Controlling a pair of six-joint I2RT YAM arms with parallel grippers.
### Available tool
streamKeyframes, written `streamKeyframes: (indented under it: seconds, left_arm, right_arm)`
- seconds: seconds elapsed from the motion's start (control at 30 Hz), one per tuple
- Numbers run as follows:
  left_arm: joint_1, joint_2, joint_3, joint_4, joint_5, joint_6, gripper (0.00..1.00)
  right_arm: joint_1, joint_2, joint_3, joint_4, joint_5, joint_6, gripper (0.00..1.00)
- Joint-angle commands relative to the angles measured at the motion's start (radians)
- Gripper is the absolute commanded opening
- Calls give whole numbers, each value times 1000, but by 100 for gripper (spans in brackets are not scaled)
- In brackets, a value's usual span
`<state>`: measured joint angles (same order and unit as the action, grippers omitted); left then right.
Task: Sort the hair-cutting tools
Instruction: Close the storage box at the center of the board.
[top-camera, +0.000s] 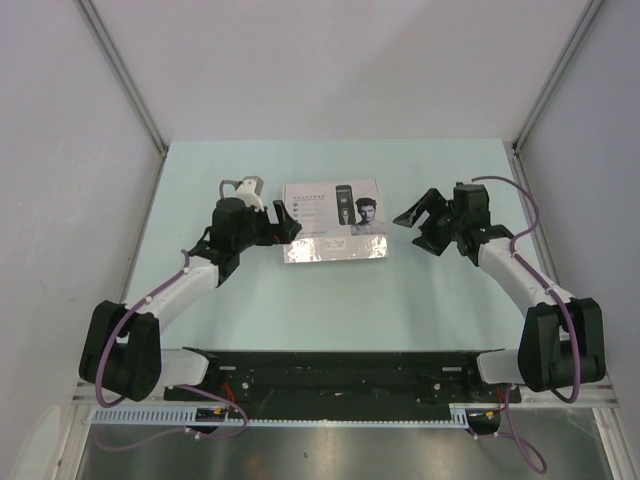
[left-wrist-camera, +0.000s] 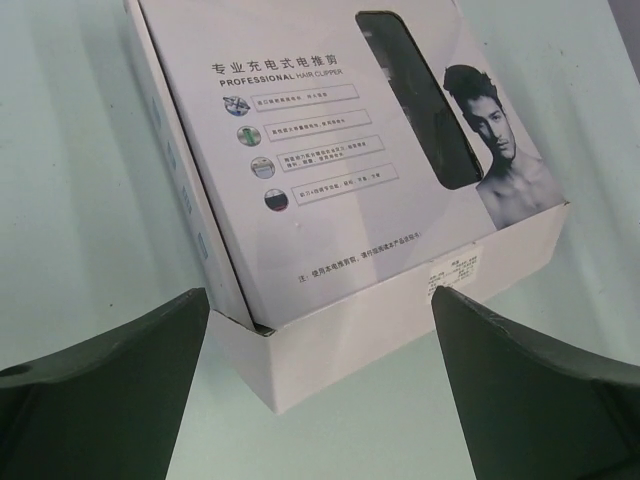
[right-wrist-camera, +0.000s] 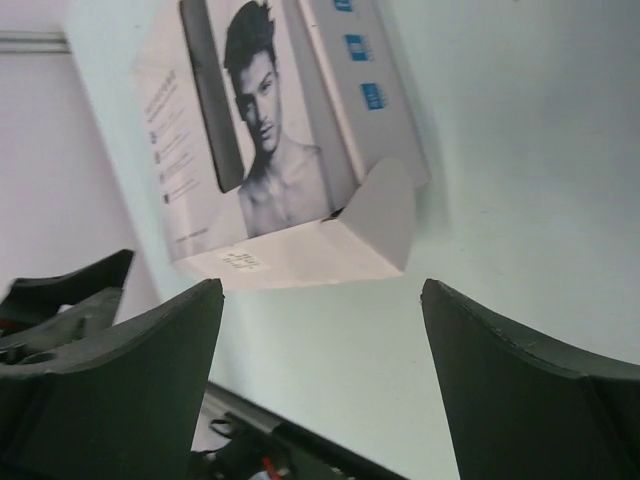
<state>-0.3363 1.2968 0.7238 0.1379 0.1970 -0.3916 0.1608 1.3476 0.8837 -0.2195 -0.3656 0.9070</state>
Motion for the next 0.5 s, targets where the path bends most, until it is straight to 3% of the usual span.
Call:
streamKeyframes:
  seconds: [0.0, 0.23, 0.47]
  left_arm:
    - [-4, -25, 32, -50, -2, -7, 100]
    - [-6, -44, -7, -57, 4, -61, 100]
    - [-23, -34, -60, 26, 81, -81, 100]
  right_arm:
    - [-4, -5, 49, -104, 126, -246, 87]
    - [62, 45, 52, 72, 116, -381, 91]
    - [71, 186, 55, 241, -16, -430, 99]
